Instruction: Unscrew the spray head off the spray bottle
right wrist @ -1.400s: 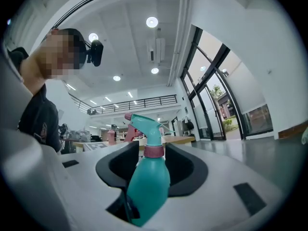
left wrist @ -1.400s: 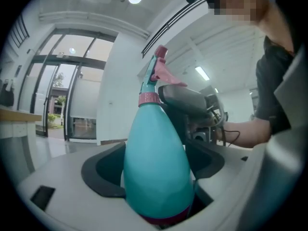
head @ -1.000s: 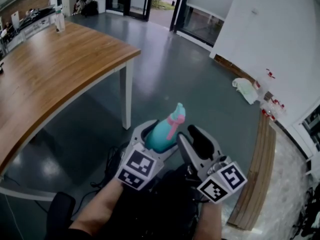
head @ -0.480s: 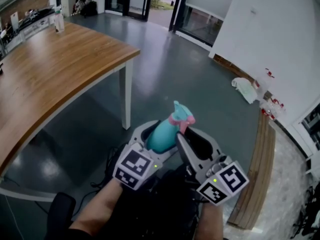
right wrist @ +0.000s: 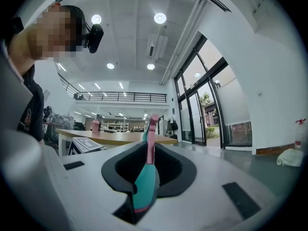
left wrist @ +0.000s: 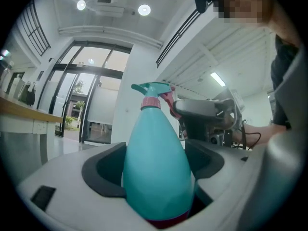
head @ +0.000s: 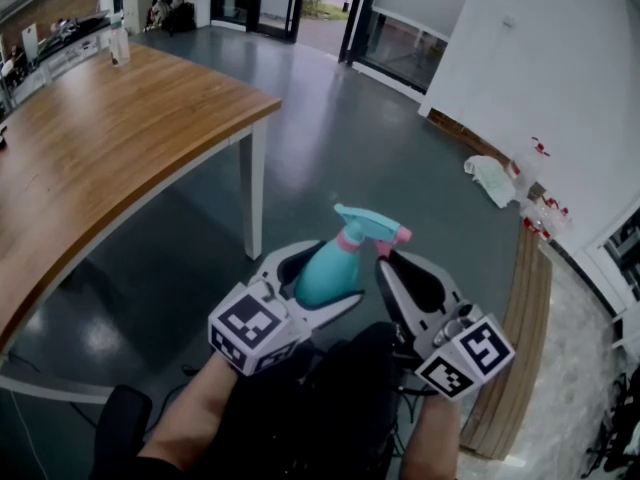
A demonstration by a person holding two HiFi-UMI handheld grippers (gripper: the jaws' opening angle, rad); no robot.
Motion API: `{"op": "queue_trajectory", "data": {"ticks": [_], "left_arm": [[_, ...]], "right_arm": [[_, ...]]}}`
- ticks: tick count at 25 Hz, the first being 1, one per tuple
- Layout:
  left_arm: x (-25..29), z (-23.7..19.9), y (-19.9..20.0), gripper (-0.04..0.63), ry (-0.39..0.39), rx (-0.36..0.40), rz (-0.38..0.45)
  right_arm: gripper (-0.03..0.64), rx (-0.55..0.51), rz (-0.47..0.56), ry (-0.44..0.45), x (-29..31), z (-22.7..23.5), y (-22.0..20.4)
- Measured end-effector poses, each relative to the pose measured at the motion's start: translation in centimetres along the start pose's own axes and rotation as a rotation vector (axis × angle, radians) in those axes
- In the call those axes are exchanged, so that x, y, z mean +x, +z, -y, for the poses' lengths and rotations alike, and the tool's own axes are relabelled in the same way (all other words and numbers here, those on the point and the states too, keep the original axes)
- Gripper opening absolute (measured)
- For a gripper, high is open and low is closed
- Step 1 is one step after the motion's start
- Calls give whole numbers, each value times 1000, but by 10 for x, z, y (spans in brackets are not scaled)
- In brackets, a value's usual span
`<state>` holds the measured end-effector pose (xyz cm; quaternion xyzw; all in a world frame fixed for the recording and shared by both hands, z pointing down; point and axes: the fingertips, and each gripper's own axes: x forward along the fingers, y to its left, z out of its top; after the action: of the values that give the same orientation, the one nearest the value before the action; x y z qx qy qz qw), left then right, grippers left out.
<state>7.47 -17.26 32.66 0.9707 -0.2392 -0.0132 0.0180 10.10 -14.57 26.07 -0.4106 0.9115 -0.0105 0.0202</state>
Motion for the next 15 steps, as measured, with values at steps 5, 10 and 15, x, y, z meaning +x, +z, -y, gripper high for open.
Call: {"op": "queue_trajectory", "data": {"ticks": [5,10,15], "left_arm": [[1,3,0,396,-16,-10,12],[4,-4,-3,394,51,3,-6],[3,-18,-3,393,136,3,-12]], "right_arm": [[61,-3,-11,-7,-1,11,-5],[63,0,-3,-59,-2,17,-5],[97,15,55,-71,-9,11,12]]}}
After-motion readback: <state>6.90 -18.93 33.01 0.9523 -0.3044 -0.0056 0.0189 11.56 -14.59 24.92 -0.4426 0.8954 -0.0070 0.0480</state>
